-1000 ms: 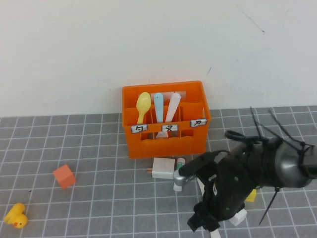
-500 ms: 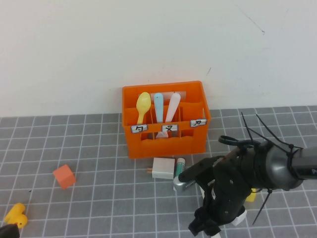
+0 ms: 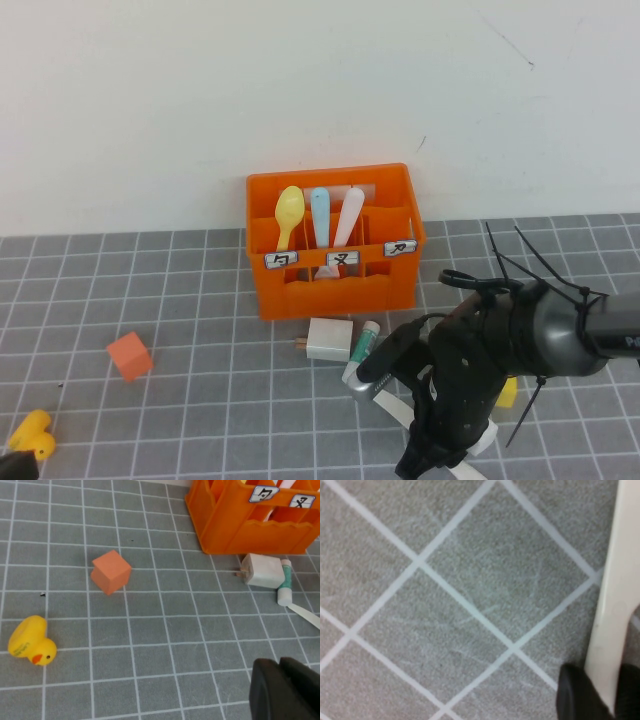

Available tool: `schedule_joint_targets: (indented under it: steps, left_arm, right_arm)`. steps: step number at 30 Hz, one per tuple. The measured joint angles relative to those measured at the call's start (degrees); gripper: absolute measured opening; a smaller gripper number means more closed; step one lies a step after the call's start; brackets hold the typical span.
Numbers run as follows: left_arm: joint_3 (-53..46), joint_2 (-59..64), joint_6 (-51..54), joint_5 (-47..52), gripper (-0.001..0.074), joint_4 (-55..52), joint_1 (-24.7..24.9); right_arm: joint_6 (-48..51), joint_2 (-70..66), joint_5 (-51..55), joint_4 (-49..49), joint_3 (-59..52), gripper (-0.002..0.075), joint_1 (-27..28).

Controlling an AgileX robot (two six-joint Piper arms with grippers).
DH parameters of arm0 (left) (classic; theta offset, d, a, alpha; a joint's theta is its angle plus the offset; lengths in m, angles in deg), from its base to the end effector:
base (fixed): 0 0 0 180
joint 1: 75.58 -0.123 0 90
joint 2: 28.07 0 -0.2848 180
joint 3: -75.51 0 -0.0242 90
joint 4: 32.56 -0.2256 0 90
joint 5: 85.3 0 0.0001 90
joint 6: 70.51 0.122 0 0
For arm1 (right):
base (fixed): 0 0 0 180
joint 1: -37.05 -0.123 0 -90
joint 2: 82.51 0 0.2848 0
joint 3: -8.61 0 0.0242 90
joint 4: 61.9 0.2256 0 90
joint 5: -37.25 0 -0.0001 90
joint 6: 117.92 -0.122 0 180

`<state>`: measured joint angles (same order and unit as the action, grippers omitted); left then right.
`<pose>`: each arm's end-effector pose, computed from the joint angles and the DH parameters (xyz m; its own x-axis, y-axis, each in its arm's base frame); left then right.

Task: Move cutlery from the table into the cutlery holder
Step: Pick up the knife, then place the knife on the box

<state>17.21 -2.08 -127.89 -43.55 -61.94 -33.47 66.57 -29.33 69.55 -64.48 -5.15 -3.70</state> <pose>0.0740 -0.0131 0.2329 -0.5684 -0.2095 -0.7956 0.1286 0.9325 -0.3375 0.2653 0.2247 0.0710 -0.6710 -0.7315 -0.1208 -0.7332 0.6789 -0.0382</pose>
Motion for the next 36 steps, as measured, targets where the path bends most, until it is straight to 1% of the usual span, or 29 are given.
schedule_joint_targets:
  steps: [12, 25, 31, 36]
  left_arm:
    - [0.00, 0.00, 0.00, 0.00, -0.0001, -2.20, 0.00]
    - [0.00, 0.00, 0.00, 0.00, -0.0001, -4.06, 0.00]
    - [0.00, 0.00, -0.10, 0.00, -0.0001, -4.71, 0.00]
    - [0.00, 0.00, -0.10, -0.11, -0.0001, -5.06, 0.00]
  right_arm:
    - [0.88, 1.15, 0.48, 0.70, -0.52, 0.0143, 0.00]
    - [0.88, 13.85, -0.57, 1.73, -1.00, 0.0143, -0.11]
    - [0.88, 20.11, -5.83, 1.73, -0.57, 0.0143, -0.11]
    - [0.88, 23.64, -11.43, 1.63, 3.60, 0.0143, -0.11]
